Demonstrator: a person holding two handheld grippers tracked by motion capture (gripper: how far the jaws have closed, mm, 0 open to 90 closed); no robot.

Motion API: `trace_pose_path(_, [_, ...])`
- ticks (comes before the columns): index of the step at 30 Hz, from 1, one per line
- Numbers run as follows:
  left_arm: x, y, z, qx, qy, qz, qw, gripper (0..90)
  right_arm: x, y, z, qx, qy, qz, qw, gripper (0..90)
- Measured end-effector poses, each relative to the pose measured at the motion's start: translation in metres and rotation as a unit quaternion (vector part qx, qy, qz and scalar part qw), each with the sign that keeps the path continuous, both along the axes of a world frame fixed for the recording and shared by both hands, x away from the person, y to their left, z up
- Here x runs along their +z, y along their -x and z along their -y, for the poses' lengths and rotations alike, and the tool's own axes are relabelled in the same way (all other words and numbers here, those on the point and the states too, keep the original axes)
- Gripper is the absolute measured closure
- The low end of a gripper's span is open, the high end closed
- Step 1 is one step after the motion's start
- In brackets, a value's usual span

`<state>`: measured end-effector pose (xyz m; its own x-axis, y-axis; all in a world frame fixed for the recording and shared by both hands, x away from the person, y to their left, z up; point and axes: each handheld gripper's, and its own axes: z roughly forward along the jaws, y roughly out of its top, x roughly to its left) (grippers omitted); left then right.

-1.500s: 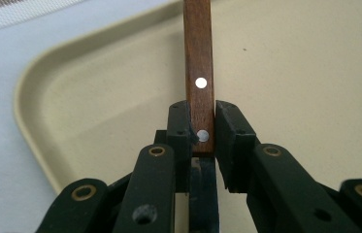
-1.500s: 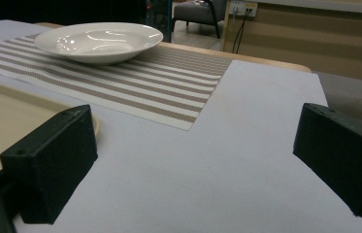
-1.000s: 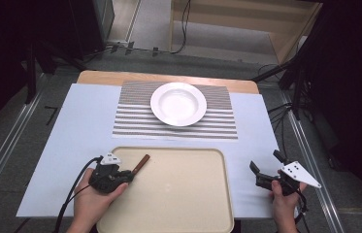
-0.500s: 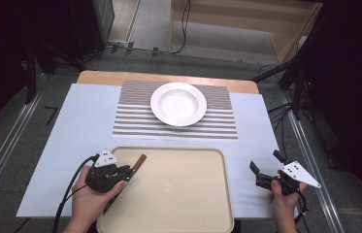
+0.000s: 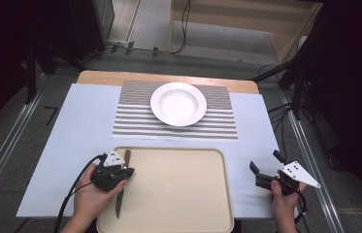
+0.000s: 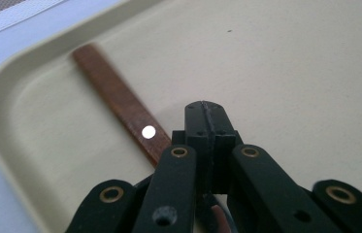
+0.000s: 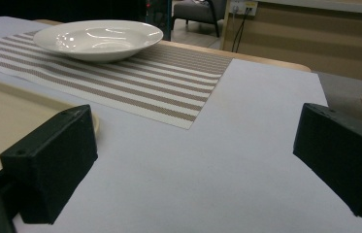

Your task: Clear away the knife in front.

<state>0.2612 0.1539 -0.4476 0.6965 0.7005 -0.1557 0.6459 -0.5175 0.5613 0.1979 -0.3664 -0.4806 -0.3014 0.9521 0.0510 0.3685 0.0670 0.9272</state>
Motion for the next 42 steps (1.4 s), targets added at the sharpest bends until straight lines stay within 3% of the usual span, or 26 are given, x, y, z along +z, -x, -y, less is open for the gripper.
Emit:
trace_pose_path(4, [0.001,-0.002,-0.012,0.010,0.012,-0.004,0.9999,90.0,0.000,0.000,0.000,-0.001,0.001,-0.001,1.0000,0.5])
trace_pose_path(14, [0.003,-0.007,-0.035,0.039,0.014,-0.004,0.9991,90.0,0.000,0.000,-0.001,-0.003,0.003,-0.002,1.0000,0.5])
trace_pose_path(22, [0.003,-0.008,-0.040,0.037,0.031,0.001,0.9988,89.8,0.000,0.000,-0.001,-0.001,0.003,-0.001,1.0000,0.5])
trace_pose_path(25, [0.003,-0.008,-0.042,0.038,0.062,0.015,0.9973,75.9,0.000,0.000,-0.001,-0.001,0.003,-0.002,1.0000,0.5])
trace_pose_path(27, [0.004,-0.008,-0.043,0.040,0.069,0.023,0.9965,67.0,0.000,0.000,-0.001,-0.001,0.004,-0.001,1.0000,0.5])
trace_pose_path(28, [0.007,-0.006,-0.045,0.041,0.088,0.043,0.9944,62.0,0.000,0.000,-0.001,-0.001,0.003,-0.002,1.0000,0.5])
trace_pose_path(30, [0.009,-0.006,-0.046,0.042,0.098,0.051,0.9930,54.4,0.000,0.000,-0.001,-0.001,0.003,-0.001,1.0000,0.5])
trace_pose_path(32, [0.012,-0.006,-0.050,0.044,0.121,0.065,0.9896,49.8,0.000,0.000,-0.001,-0.002,0.004,-0.002,1.0000,0.5])
trace_pose_path(33, [0.015,-0.006,-0.053,0.046,0.139,0.070,0.9867,37.3,0.000,0.000,-0.001,-0.002,0.004,-0.002,1.0000,0.5])
trace_pose_path(34, [0.015,-0.006,-0.053,0.046,0.139,0.070,0.9867,31.3,0.000,0.000,-0.001,-0.002,0.004,-0.002,1.0000,0.5])
trace_pose_path(35, [0.016,-0.006,-0.055,0.046,0.145,0.076,0.9854,31.3,0.000,0.000,-0.001,-0.001,0.004,-0.002,1.0000,0.5])
trace_pose_path(36, [0.017,-0.005,-0.056,0.046,0.152,0.082,0.9839,20.0,0.000,0.000,-0.001,-0.002,0.004,-0.002,1.0000,0.5])
trace_pose_path(37, [0.018,-0.004,-0.059,0.044,0.161,0.095,0.9813,13.6,0.000,0.000,-0.001,-0.002,0.004,-0.002,1.0000,0.5])
trace_pose_path(38, [0.018,-0.004,-0.059,0.044,0.161,0.095,0.9813,8.8,0.000,0.000,-0.001,-0.001,0.004,-0.001,1.0000,0.5])
trace_pose_path(39, [0.020,-0.003,-0.062,0.040,0.168,0.104,0.9794,2.4,0.000,0.000,-0.001,-0.001,0.004,-0.001,1.0000,0.5])
trace_pose_path(42, [0.021,-0.002,-0.064,0.042,0.168,0.119,0.9776,0.0,0.000,0.000,-0.001,-0.001,0.004,-0.001,1.0000,0.5])
